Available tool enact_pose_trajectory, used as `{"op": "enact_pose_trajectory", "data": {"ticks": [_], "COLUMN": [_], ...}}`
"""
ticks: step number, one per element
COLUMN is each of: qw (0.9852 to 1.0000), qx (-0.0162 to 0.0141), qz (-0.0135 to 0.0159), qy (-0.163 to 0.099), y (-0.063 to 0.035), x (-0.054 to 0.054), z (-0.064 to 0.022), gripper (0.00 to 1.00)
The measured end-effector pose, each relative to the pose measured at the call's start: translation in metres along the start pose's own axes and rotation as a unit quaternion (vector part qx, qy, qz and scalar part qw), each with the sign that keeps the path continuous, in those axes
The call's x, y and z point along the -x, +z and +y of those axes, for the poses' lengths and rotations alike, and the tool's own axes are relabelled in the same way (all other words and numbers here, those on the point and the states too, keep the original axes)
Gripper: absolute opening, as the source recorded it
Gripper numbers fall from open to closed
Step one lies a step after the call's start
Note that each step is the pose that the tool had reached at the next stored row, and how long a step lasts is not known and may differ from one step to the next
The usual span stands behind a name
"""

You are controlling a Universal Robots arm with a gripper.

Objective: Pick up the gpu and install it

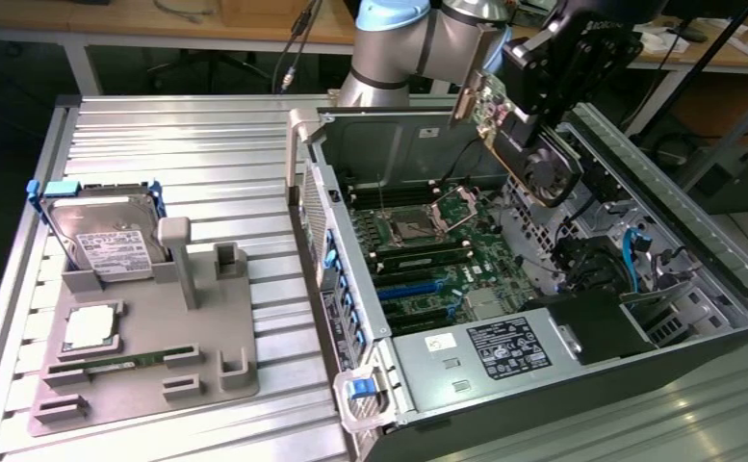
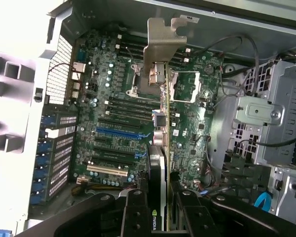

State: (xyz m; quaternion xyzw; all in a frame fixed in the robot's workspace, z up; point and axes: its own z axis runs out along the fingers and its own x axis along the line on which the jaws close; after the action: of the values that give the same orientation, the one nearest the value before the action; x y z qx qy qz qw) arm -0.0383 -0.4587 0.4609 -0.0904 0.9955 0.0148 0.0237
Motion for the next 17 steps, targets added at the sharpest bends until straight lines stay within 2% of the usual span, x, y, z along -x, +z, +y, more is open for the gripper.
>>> {"op": "enact_pose_trajectory", "data": {"ticks": [17], "qw": [0.9989], "qx": [0.0023], "qz": [0.0012], "qy": [-0.047], "y": [0.0000], "x": [0.0000], "z": [0.0000], "gripper": [0.27]}}
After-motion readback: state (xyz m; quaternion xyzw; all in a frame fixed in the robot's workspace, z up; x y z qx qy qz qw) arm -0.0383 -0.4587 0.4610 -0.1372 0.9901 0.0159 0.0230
